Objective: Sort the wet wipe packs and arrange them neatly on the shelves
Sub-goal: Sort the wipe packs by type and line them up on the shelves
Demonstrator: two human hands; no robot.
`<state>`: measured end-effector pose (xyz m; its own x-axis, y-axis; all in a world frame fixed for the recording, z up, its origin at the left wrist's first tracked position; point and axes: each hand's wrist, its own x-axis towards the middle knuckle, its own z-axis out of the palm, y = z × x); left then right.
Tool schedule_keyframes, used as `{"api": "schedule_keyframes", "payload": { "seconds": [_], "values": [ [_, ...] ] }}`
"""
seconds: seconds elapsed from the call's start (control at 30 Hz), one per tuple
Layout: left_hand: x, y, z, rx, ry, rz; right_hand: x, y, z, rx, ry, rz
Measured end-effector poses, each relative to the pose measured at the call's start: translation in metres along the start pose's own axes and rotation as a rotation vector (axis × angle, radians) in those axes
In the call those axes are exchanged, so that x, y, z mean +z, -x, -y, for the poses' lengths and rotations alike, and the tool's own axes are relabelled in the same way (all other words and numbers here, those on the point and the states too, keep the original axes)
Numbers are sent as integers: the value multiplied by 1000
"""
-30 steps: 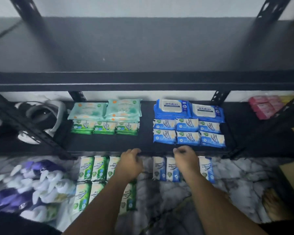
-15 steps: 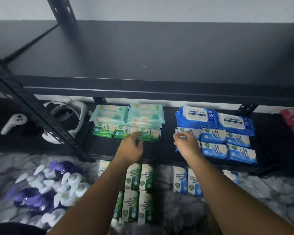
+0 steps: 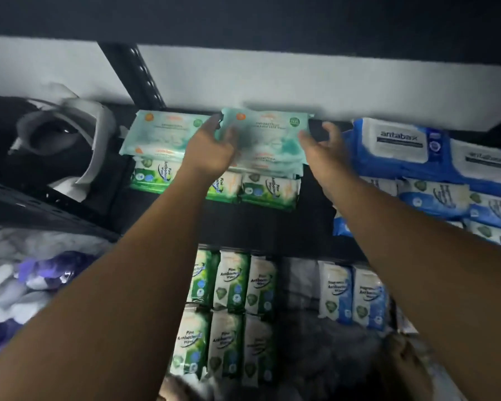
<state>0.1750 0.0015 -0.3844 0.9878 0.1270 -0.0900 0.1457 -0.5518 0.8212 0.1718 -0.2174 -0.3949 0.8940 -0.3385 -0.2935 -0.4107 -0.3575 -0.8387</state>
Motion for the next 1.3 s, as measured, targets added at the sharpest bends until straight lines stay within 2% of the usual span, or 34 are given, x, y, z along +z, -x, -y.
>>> {"api": "schedule_keyframes", "payload": {
  "seconds": [0.1,0.23,0.43,0.6,0.7,1.03,1.13,1.3],
  "values": [
    [4,-18,5,-22,-10,94,13,-18,3,37,-65,139],
    [15,-29,7,-114,128,187,26,-28,1,89,-198,315],
    [22,-45,4,-223,101,250,34,-29,-6,62,-278,288],
    [36,-46,3,-232,60,210,32,-25,-12,18,-321,130],
    [47,-38,0,-212,54,239,16,-28,-25,-18,-248,34],
    [63,-35,-5,-205,100,207,5,-31,-34,-40,-318,132],
    [66,-36,-8,-272,42,165,3,-33,-35,-39,-338,177],
    [62,-37,-7,-287,190,256,3,-36,-40,-26,-406,217]
  ]
}}
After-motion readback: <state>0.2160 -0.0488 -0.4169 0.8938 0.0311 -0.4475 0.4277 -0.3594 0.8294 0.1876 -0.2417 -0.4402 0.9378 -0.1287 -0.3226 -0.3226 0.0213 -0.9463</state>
